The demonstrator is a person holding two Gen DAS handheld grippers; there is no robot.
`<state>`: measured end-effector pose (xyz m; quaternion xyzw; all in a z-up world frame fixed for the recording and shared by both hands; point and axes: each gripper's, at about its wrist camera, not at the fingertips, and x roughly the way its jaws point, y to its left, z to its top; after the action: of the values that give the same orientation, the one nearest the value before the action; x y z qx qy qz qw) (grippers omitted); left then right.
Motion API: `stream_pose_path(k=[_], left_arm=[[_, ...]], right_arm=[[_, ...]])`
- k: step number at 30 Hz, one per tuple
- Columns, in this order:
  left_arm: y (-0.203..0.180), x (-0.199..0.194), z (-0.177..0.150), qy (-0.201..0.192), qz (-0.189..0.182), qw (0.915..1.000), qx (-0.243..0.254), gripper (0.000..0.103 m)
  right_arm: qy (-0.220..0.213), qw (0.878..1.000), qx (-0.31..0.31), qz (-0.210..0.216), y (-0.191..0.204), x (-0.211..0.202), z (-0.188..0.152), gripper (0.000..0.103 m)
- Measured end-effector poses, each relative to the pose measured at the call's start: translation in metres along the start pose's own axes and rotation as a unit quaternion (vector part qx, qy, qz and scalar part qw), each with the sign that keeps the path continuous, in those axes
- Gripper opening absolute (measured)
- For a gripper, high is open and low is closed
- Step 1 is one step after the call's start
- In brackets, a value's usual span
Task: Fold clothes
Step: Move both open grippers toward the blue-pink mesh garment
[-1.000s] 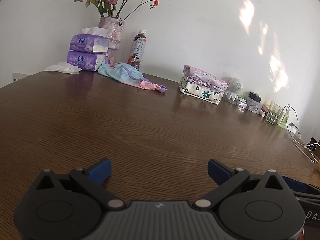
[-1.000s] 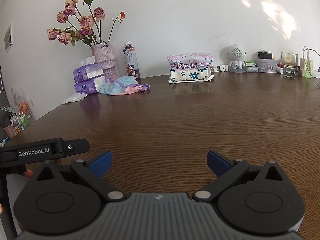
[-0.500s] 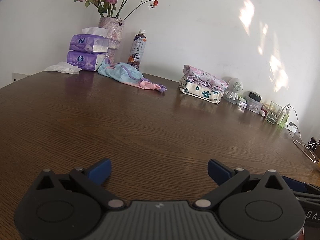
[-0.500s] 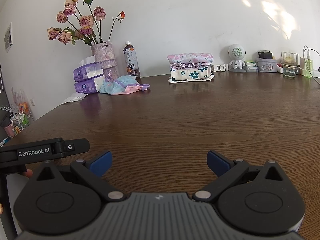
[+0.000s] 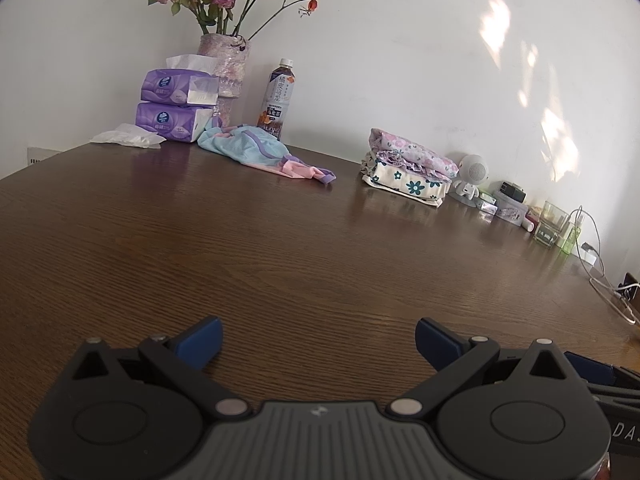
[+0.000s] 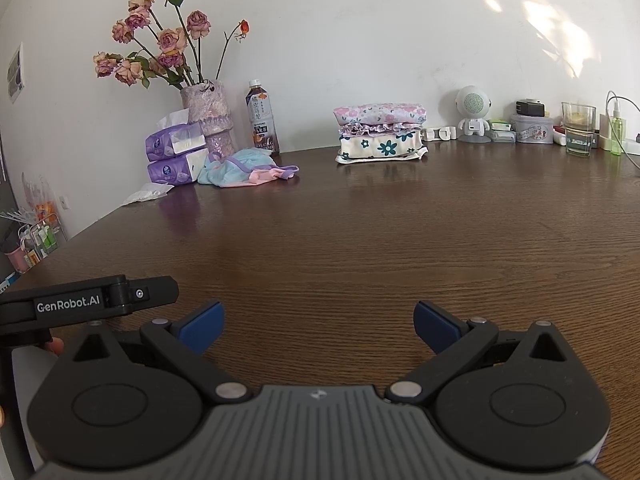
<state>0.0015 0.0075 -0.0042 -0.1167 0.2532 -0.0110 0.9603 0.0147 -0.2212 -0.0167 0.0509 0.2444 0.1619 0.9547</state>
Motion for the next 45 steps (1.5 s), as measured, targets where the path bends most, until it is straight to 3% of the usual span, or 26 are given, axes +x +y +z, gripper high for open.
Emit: stream_pose_path(k=[8, 17, 25, 31, 36, 45], left_arm=[[0.003, 0.005, 0.007, 0.015, 0.001, 0.9999, -0.001, 0.103], [0.029, 0.019, 0.046, 0.038, -0.041, 0.9967, -0.059, 0.103], [0.032, 0.017, 0.082, 0.002, -0.036, 0.9991, -0.024, 0.103], [0.037, 0.022, 0.101, 0.006, -0.043, 0.9990, -0.011, 0.103], [0.049, 0.029, 0.115, 0.015, -0.073, 0.9972, -0.008, 0.103], [0.068, 0.042, 0.143, -0.003, -0.076, 0.9971, -0.005, 0.103]], right_arm=[[0.011, 1.000, -0.005, 0.009, 0.001, 0.005, 0.005, 0.103], [0.000, 1.000, -0.005, 0.031, 0.009, 0.016, 0.037, 0.103], [-0.018, 0.998, 0.027, 0.052, 0.016, 0.024, 0.071, 0.103], [-0.027, 0.998, 0.025, 0.058, 0.029, 0.032, 0.086, 0.103], [-0.023, 0.998, 0.018, 0.056, 0.042, 0.045, 0.099, 0.103], [-0.024, 0.998, 0.012, 0.052, 0.058, 0.071, 0.127, 0.103]])
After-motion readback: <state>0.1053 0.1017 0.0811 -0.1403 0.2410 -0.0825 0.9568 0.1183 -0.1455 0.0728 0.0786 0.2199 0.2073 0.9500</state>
